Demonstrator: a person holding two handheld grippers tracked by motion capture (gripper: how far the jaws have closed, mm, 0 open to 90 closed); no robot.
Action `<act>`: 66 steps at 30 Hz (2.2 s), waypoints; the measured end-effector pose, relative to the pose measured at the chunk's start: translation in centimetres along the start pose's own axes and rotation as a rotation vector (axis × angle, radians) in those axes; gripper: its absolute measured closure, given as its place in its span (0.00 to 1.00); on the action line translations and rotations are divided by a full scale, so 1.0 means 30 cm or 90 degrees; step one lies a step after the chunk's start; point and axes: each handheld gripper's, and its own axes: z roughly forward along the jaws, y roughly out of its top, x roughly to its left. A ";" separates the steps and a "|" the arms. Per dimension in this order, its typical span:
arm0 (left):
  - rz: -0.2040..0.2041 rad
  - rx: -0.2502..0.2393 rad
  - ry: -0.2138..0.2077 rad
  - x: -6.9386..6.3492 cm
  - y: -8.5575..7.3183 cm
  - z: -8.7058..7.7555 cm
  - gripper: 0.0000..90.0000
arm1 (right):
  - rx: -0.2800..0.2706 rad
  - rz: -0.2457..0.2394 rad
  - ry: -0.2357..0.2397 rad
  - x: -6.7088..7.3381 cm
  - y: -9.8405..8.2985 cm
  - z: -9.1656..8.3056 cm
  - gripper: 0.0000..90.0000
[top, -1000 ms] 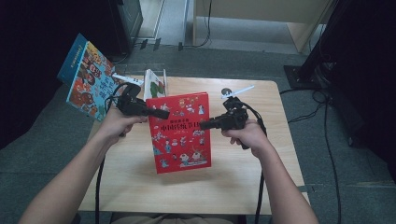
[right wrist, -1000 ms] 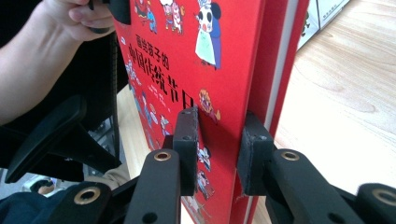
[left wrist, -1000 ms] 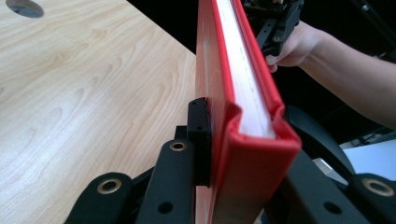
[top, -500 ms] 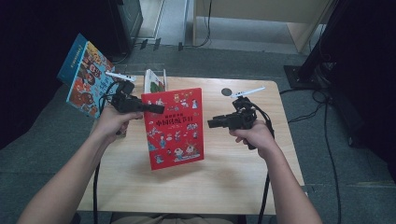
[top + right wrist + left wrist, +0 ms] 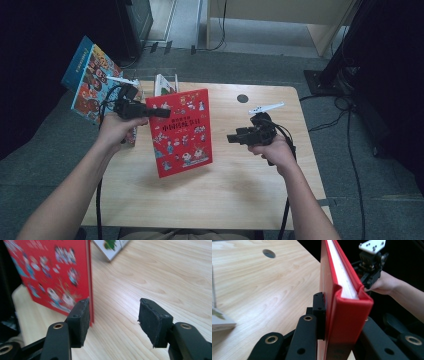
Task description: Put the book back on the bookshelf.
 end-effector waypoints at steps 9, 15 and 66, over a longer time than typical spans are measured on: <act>-0.008 -0.022 0.032 -0.007 -0.004 -0.036 0.90 | -0.001 0.021 -0.059 -0.049 -0.076 0.043 0.43; -0.015 -0.030 0.054 -0.007 -0.009 -0.056 0.90 | 0.009 0.017 -0.088 -0.074 -0.119 0.061 0.43; -0.035 -0.103 0.174 -0.007 -0.066 -0.244 0.90 | 0.037 -0.035 -0.271 -0.167 -0.271 0.206 0.46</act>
